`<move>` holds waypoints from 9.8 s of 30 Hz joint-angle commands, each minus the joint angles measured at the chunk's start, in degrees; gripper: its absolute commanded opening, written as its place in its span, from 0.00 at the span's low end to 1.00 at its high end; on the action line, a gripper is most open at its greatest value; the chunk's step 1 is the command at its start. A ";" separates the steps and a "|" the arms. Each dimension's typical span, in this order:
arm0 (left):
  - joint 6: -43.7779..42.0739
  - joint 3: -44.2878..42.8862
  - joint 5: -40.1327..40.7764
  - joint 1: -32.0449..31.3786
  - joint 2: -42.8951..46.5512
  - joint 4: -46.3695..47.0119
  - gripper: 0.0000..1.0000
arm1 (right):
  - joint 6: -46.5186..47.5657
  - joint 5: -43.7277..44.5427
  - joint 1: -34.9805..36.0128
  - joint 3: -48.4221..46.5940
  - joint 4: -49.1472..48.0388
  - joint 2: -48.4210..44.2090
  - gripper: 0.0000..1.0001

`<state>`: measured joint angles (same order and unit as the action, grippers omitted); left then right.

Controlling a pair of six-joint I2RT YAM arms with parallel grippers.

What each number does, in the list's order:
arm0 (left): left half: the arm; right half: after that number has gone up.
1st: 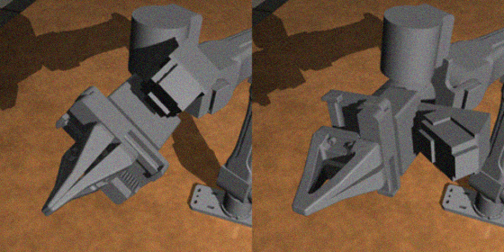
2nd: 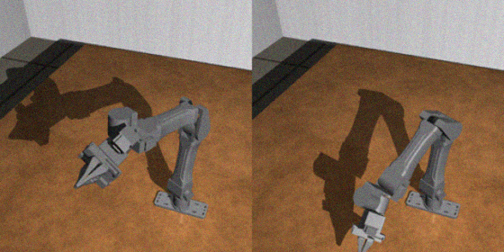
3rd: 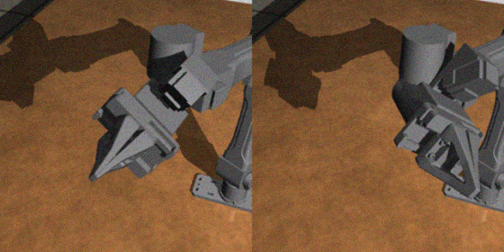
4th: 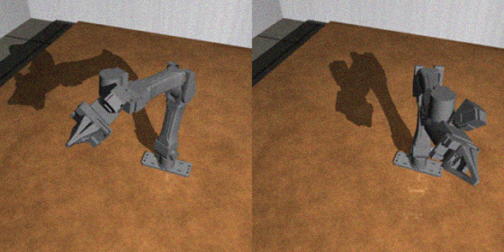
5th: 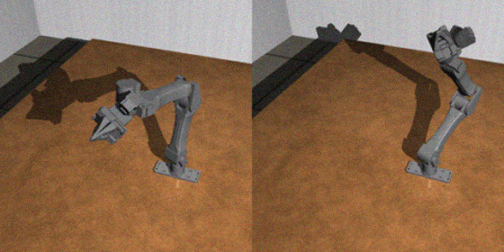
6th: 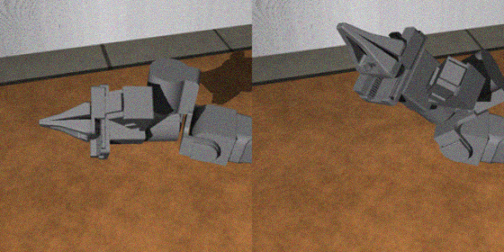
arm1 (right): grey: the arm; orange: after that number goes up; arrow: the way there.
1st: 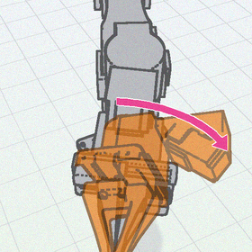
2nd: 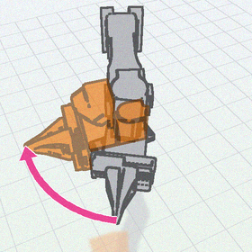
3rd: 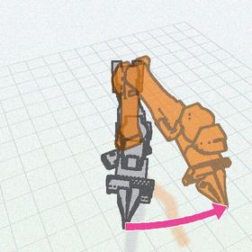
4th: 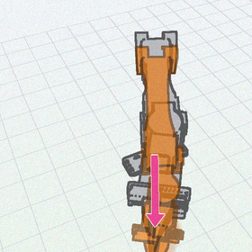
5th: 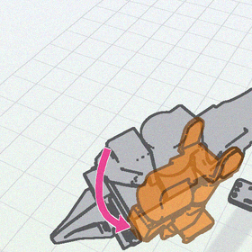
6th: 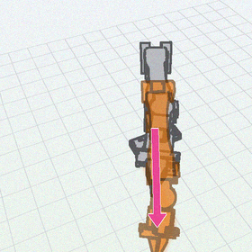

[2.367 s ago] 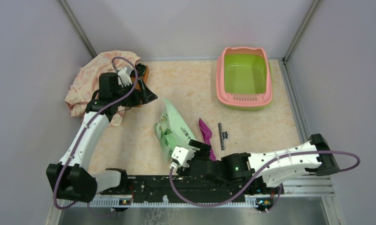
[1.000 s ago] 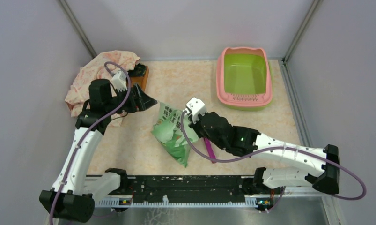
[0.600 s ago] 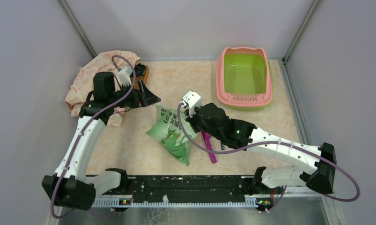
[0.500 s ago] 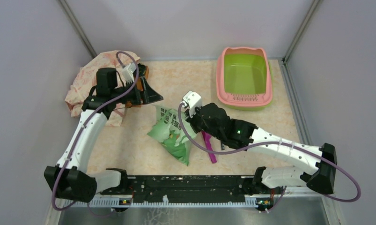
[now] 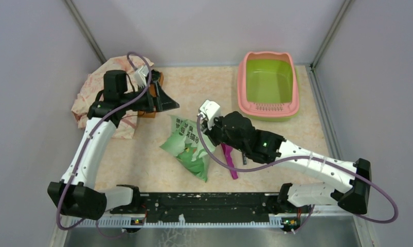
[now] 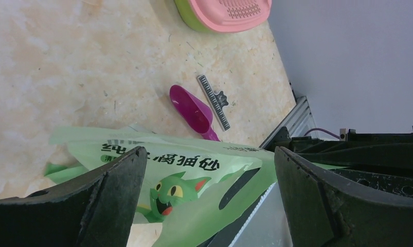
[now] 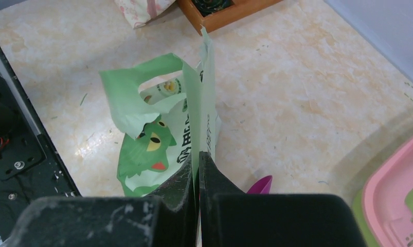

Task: Fill the litter box with clean litter
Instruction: Adjust the cat litter bag at the center of the board, then open the cat litter bag at the center of the board.

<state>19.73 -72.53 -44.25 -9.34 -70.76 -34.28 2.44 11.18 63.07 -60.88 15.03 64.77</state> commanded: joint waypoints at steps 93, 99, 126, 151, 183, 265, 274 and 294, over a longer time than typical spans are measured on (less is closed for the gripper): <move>28.80 35.30 18.86 -4.08 -8.23 33.18 0.48 | -26.05 -32.99 -16.19 11.25 1.44 16.42 0.21; 28.59 31.55 19.00 -5.97 -12.17 33.85 0.49 | -30.33 -31.87 -12.22 15.36 -0.17 11.37 0.21; 19.27 13.32 26.43 -0.45 -16.75 21.79 0.65 | -46.05 -17.29 -2.54 25.51 -47.76 20.25 0.25; 14.43 13.92 40.09 6.53 18.88 -3.17 0.98 | -36.79 -32.83 -1.81 0.95 -54.95 43.31 0.31; 12.51 17.69 35.95 6.71 21.69 -5.18 0.98 | -13.98 -67.10 -31.78 -27.72 -41.21 55.74 0.90; 9.63 13.26 28.44 10.57 24.96 -11.82 0.98 | 1.49 -45.81 -18.12 19.31 -31.29 11.65 0.00; 22.29 27.89 13.73 10.56 38.80 -16.15 0.98 | 0.69 -44.57 -17.52 18.95 -32.28 12.64 0.00; 47.08 44.05 16.48 10.58 43.46 -20.77 0.95 | 0.21 -45.76 -17.54 17.99 -32.33 11.65 0.00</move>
<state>59.92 -30.96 -25.87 1.02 -26.85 -57.63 3.86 -31.53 44.21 -41.12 -14.50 78.39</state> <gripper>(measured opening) 0.974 0.006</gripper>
